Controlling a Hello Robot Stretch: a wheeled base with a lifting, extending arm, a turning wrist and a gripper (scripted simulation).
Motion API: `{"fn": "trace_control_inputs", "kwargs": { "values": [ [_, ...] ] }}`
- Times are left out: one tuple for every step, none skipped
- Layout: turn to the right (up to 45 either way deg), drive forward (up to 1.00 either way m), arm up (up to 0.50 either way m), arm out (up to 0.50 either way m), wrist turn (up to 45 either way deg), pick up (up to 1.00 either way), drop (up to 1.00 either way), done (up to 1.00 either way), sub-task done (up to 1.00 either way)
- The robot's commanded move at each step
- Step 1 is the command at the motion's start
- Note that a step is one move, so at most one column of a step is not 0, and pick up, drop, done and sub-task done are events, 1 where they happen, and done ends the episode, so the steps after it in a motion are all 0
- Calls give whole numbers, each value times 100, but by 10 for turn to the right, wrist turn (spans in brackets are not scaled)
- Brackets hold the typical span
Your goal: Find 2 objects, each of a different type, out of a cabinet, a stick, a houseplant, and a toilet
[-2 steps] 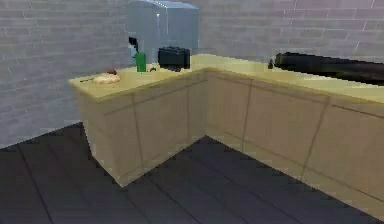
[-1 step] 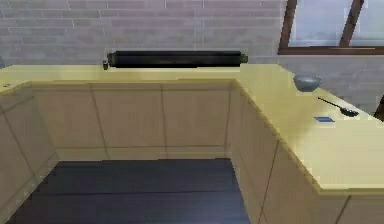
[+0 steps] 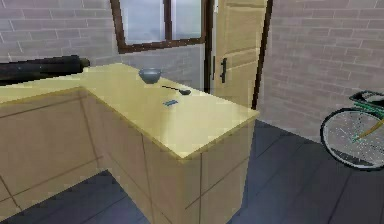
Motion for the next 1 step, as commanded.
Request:
{"fn": "trace_control_inputs", "kwargs": {
  "values": [
    [0, 20, 0, 0, 0, 0, 0, 0, 0]
  ]
}}
